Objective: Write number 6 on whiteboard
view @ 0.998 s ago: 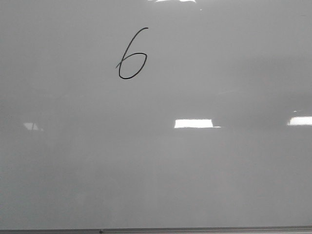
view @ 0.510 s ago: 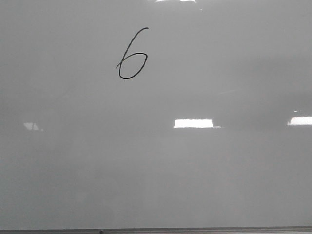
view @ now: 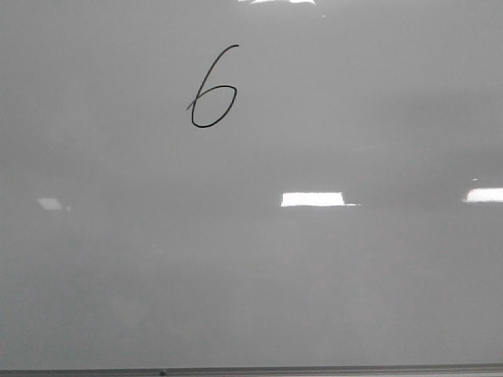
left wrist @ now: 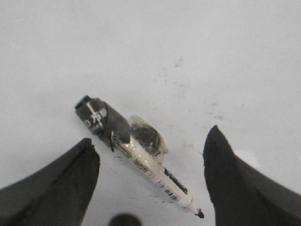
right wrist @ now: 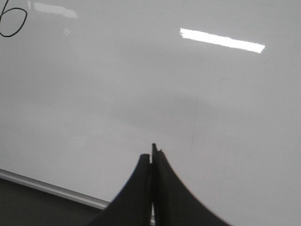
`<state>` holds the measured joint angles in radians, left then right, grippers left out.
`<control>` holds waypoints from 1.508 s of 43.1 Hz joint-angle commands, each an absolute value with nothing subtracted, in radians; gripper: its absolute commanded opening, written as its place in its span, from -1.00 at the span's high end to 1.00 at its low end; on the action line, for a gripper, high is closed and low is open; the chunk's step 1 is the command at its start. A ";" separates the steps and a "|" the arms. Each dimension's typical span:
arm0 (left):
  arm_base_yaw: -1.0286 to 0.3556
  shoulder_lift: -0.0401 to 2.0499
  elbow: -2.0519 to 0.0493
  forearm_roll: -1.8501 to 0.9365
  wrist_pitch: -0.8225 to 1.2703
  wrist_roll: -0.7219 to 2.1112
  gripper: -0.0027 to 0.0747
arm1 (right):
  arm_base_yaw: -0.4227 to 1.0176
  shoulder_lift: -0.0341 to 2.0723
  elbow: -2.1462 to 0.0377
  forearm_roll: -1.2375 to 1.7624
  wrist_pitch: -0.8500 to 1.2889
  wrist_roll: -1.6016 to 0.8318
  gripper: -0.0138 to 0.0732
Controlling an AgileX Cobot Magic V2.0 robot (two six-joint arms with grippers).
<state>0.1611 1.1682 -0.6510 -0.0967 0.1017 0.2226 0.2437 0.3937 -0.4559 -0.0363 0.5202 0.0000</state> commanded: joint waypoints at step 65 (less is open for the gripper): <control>-0.122 0.197 -0.343 -0.104 0.084 0.214 0.98 | 0.237 0.064 -0.361 -0.043 0.317 0.000 0.82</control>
<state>-0.1169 0.1889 -0.3161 -0.0933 0.1567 0.2226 0.2437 0.0549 -0.3355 -0.0363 0.4033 0.0000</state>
